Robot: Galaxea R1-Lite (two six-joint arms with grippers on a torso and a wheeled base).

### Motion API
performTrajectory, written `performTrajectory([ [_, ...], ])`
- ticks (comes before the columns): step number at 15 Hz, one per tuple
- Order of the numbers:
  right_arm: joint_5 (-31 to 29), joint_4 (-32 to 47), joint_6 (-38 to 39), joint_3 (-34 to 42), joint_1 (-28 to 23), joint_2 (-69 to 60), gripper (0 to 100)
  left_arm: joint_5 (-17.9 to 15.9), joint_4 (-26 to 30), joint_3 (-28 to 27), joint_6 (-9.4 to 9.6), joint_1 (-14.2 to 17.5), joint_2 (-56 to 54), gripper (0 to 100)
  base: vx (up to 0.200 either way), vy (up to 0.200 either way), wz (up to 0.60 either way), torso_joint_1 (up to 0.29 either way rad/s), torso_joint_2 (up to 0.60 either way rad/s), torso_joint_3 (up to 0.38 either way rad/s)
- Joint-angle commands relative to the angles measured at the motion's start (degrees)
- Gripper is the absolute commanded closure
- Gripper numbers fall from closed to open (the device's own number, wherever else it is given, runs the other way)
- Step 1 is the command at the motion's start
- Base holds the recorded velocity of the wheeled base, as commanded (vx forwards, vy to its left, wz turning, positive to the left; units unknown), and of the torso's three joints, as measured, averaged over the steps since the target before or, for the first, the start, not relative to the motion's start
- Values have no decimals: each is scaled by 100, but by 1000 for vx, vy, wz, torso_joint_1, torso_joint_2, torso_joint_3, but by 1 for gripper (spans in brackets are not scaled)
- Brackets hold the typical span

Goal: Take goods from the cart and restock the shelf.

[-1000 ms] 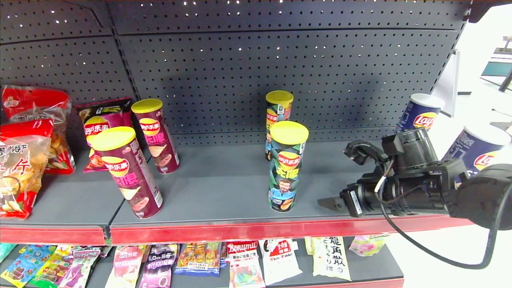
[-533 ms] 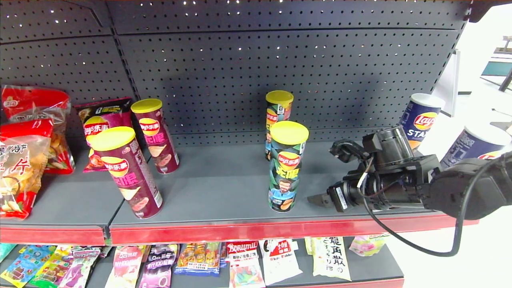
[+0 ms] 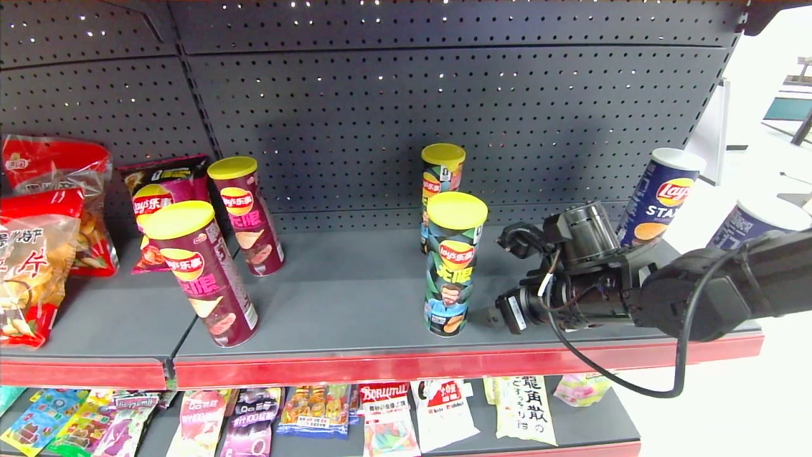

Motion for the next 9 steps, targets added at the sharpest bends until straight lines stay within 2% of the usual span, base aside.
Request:
performTrajectory([
  [1,4,-3,-2,-25,13,70,0,0,-2,0,-1,-1,15,0,0,0,0,0,0,0],
  [9,-189,-3,-19,-69,-75,299,0,-9,-2,0,-1,-1,15,0,0,0,0,0,0,0],
])
